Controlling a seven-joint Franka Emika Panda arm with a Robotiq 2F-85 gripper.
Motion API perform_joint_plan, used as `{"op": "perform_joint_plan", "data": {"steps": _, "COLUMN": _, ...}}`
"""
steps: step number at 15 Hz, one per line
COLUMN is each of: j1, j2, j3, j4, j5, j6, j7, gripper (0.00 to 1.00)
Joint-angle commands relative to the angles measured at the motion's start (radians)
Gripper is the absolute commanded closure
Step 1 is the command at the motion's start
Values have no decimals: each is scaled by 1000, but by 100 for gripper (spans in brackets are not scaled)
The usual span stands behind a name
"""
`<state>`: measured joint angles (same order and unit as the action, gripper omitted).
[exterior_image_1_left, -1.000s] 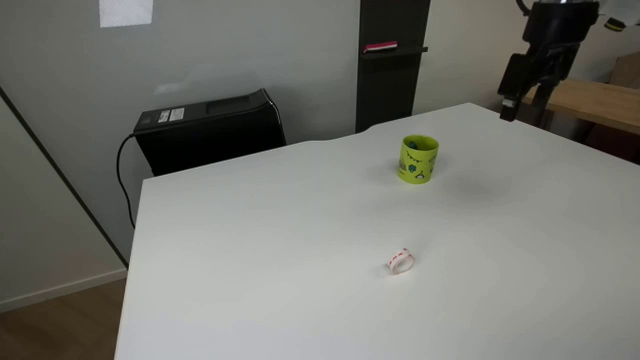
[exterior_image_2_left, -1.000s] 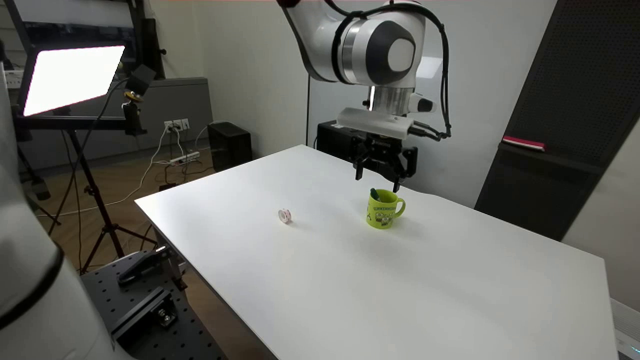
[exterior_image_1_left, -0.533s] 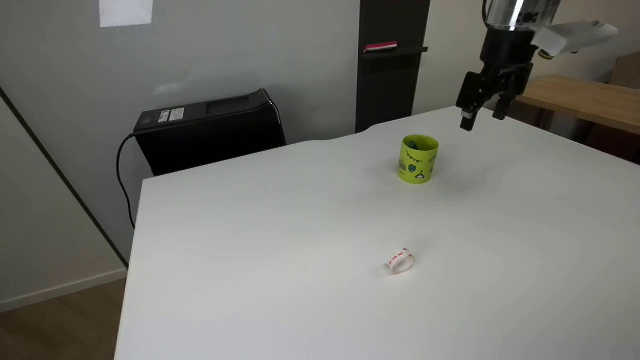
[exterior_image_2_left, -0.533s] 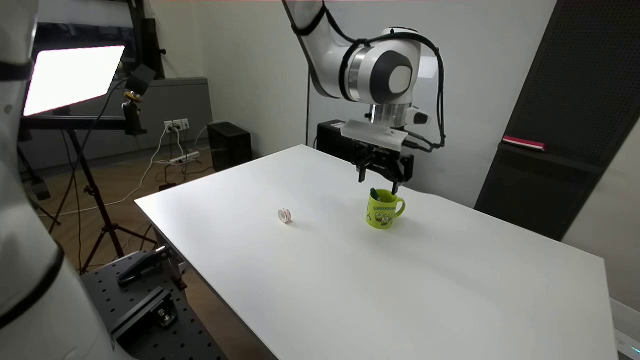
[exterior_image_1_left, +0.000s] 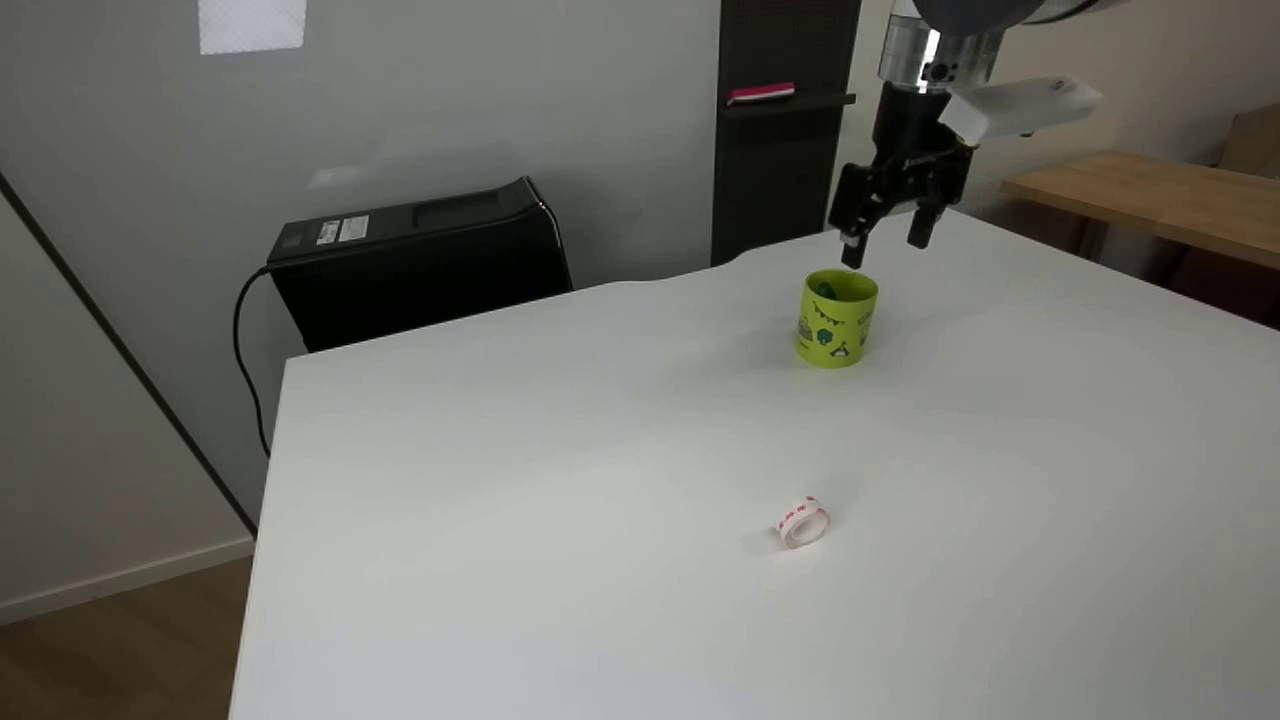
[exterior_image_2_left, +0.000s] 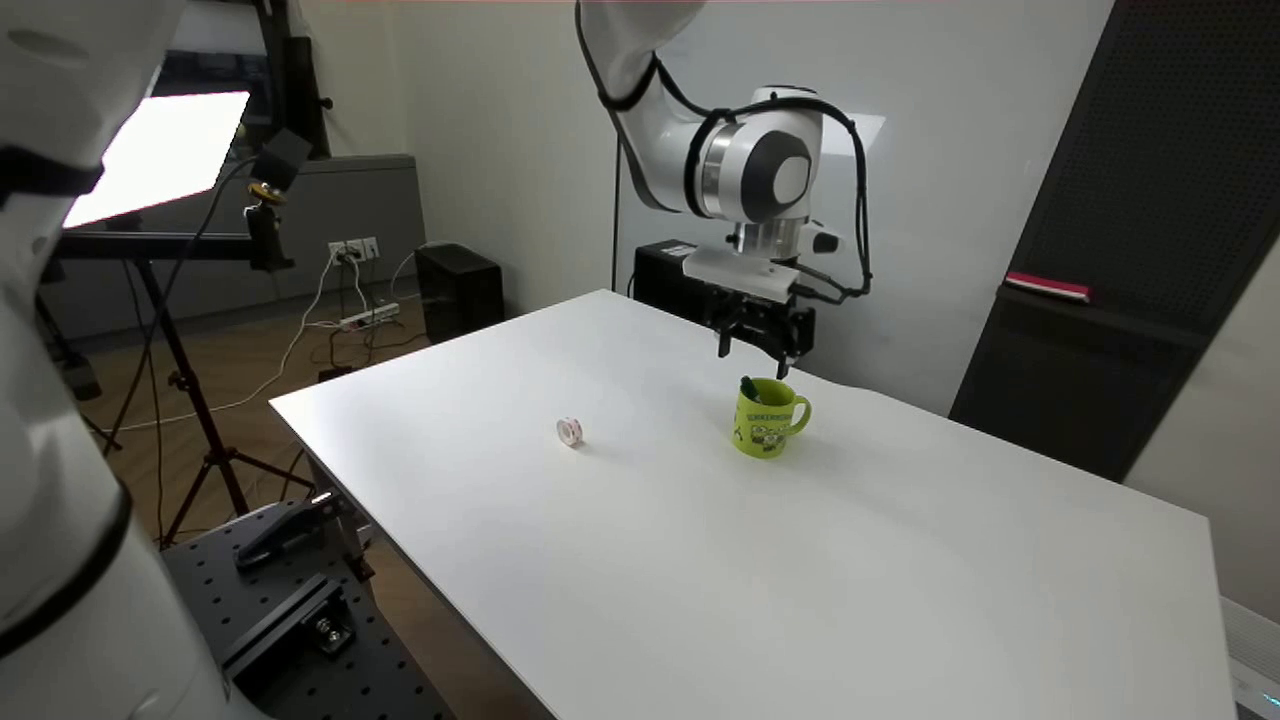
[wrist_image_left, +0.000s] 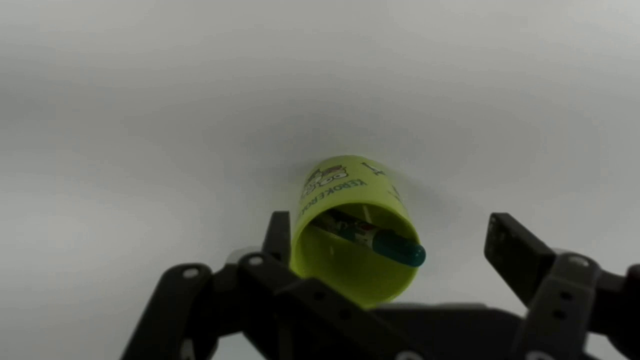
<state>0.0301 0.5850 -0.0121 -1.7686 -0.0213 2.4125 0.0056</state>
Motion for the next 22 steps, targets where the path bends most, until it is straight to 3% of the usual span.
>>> {"op": "perform_joint_plan", "data": {"steps": 1, "j1": 28, "j2": 89, "j3": -18, "j4": 131, "j5": -29, "j6": -40, "j7": 54, "gripper": 0}}
{"op": "perform_joint_plan", "data": {"steps": 13, "j1": 39, "j2": 287, "j3": -32, "j4": 339, "j5": -39, "j6": -114, "j7": 59, "gripper": 0}}
{"op": "perform_joint_plan", "data": {"steps": 22, "j1": 59, "j2": 321, "j3": -42, "j4": 410, "j5": -65, "j6": -142, "j7": 65, "gripper": 0}}
